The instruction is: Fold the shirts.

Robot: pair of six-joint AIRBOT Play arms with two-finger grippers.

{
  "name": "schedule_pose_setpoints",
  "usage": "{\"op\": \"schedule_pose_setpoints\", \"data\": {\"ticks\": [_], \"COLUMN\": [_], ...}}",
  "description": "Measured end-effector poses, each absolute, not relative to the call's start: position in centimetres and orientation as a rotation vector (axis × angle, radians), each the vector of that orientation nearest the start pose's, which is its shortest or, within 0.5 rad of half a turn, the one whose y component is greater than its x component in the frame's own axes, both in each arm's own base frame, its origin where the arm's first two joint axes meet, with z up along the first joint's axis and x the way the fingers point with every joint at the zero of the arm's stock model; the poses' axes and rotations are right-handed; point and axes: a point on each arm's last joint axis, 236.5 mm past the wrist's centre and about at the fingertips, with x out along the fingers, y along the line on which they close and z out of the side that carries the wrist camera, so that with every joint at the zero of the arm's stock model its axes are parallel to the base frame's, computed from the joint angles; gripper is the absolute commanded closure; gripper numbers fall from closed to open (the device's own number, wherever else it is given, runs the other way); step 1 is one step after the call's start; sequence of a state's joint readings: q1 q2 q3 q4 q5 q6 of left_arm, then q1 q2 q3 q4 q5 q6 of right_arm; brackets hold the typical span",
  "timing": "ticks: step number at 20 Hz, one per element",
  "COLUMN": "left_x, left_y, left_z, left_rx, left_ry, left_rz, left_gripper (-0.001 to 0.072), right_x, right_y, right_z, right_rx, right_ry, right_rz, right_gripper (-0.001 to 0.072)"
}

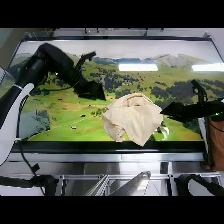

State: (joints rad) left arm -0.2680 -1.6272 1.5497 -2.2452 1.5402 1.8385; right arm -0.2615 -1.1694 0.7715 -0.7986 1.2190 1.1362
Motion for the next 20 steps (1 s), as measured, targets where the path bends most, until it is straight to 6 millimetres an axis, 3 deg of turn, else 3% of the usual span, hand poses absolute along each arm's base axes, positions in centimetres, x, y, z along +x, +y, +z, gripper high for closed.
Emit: {"op": "schedule_pose_setpoints", "data": {"ticks": [3, 5, 7, 8, 9, 10, 11, 12, 13, 15, 17, 19, 20], "left_x": [32.6, 32.0, 32.3, 32.6, 32.9, 33.3, 33.8, 34.3, 34.9, 36.3, 37.7, 39.7, 40.5], "left_y": [-22.6, -23.3, -24.7, -25.4, -26.4, -27.3, -28.3, -29.2, -30.1, -31.7, -32.6, -32.6, -32.1], "left_z": [-1.7, -4.0, -5.9, -6.6, -7.3, -7.8, -8.1, -8.3, -8.3, -7.3, -4.5, 1.6, 5.6], "left_rx": [-0.291, -0.410, -0.504, -0.527, -0.544, -0.548, -0.549, -0.545, -0.538, -0.528, -0.510, -0.478, -0.456], "left_ry": [1.611, 1.610, 1.593, 1.588, 1.586, 1.581, 1.574, 1.565, 1.552, 1.516, 1.451, 1.321, 1.234], "left_rz": [-0.791, -0.794, -0.799, -0.803, -0.813, -0.822, -0.834, -0.846, -0.861, -0.893, -0.943, -1.006, -1.033], "left_gripper": [0.0013, 0.0012, 0.0012, 0.0018, 0.0141, 0.0393, 0.0672, 0.0690, 0.0690, 0.0692, 0.0692, 0.0692, 0.0692], "right_x": [30.8, 30.6, 30.4, 30.4, 30.5, 30.8, 31.1, 31.5, 31.9, 32.6, 33.5, 35.1, 35.9], "right_y": [6.7, 7.4, 9.0, 9.9, 10.9, 11.8, 12.5, 13.1, 13.6, 14.2, 14.1, 13.2, 12.4], "right_z": [-6.2, -8.2, -9.6, -9.9, -10.1, -10.0, -9.9, -9.3, -8.6, -6.5, -2.8, 3.2, 7.3], "right_rx": [0.644, 0.690, 0.726, 0.741, 0.759, 0.773, 0.788, 0.812, 0.834, 0.868, 0.895, 0.913, 0.912], "right_ry": [1.396, 1.456, 1.495, 1.502, 1.502, 1.491, 1.476, 1.452, 1.425, 1.363, 1.274, 1.115, 1.006], "right_rz": [0.370, 0.372, 0.409, 0.435, 0.467, 0.496, 0.519, 0.544, 0.574, 0.637, 0.705, 0.783, 0.822], "right_gripper": [0.0057, 0.0066, 0.0261, 0.0282, 0.0292, 0.0485, 0.0617, 0.0617, 0.0673, 0.0681, 0.0681, 0.0681, 0.0680]}}
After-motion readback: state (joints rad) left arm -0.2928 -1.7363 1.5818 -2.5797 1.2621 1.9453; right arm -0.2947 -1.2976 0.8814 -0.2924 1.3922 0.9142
